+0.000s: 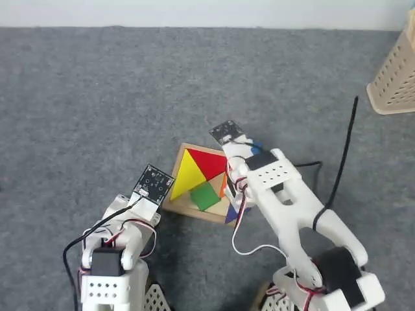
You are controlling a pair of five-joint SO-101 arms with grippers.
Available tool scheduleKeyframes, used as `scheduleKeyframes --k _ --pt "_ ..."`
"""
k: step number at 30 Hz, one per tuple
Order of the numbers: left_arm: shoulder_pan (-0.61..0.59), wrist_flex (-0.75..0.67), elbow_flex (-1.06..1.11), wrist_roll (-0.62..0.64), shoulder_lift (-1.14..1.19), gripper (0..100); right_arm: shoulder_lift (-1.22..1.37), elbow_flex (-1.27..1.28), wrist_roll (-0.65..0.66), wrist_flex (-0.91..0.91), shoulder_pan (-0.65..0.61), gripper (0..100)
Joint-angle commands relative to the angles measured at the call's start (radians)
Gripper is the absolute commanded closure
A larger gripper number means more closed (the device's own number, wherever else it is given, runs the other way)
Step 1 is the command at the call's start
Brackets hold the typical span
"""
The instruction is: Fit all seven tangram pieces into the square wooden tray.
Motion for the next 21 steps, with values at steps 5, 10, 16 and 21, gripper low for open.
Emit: scheduleKeyframes --k 5,10,16,21 --pt "-0.005 -0.002 -0.012 0.011 -0.021 88 0.005 -0.068 -0.014 0.016 -0.010 99.3" --pt "-0.005 -0.002 -0.012 0.011 -0.021 88 -0.051 -0.064 -0.014 0.018 -0.012 99.3" --pt "-0.005 -0.002 -0.012 0.011 -0.021 88 -0.234 0.029 0.006 0.005 -0.007 99.3" --pt "-0.005 -0.002 -0.012 0.011 -0.021 88 -0.285 0.140 0.057 -0.016 -0.085 99.3"
